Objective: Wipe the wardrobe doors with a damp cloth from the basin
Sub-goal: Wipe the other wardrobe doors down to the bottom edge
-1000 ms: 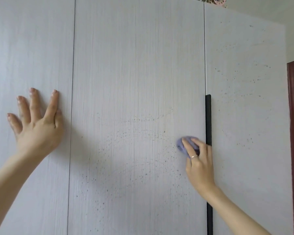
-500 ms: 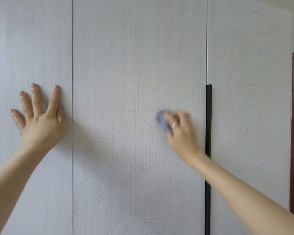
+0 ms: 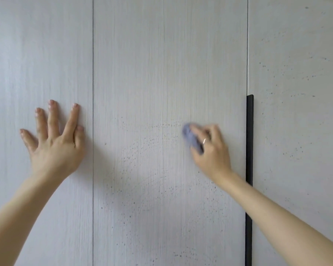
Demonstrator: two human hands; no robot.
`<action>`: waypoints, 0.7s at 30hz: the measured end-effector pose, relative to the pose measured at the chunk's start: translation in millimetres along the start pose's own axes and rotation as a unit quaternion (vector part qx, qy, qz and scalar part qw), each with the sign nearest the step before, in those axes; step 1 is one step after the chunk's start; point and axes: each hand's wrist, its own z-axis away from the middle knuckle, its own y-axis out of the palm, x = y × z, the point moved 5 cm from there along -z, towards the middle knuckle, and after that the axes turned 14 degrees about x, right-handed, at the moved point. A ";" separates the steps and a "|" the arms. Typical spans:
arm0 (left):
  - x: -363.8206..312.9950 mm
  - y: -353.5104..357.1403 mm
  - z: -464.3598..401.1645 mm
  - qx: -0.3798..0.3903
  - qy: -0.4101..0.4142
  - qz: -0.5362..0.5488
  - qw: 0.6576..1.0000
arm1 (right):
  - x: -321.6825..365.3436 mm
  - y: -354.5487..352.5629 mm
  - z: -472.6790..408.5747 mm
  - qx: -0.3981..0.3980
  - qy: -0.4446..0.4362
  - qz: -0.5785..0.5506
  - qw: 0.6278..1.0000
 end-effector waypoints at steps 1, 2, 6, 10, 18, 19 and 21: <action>1.1 0.6 0.0 -0.001 0.001 -0.001 1.000 | 12.7 9.2 20.3 0.044 -0.107 0.026 0.993; 1.5 1.1 0.0 -0.002 0.001 -0.001 1.000 | 15.9 13.7 33.3 0.091 -0.192 0.056 0.976; 3.4 4.1 -0.3 -0.005 -0.001 -0.004 1.000 | -36.8 -8.9 7.6 0.031 -0.105 0.069 0.992; 5.1 4.6 -2.9 -0.015 0.004 -0.001 1.000 | -73.8 -17.4 0.2 -0.059 0.160 -0.030 0.985; 6.7 11.3 -2.2 -0.007 0.008 0.039 0.999 | -26.2 6.2 69.7 0.149 -0.173 0.102 0.968; 6.3 11.8 -2.3 -0.006 0.006 0.043 0.999 | -30.8 -0.5 49.6 0.127 -0.129 0.086 0.980; 5.2 12.0 -2.7 -0.009 0.003 0.048 0.999 | -38.6 -15.1 0.8 0.042 0.022 0.023 0.999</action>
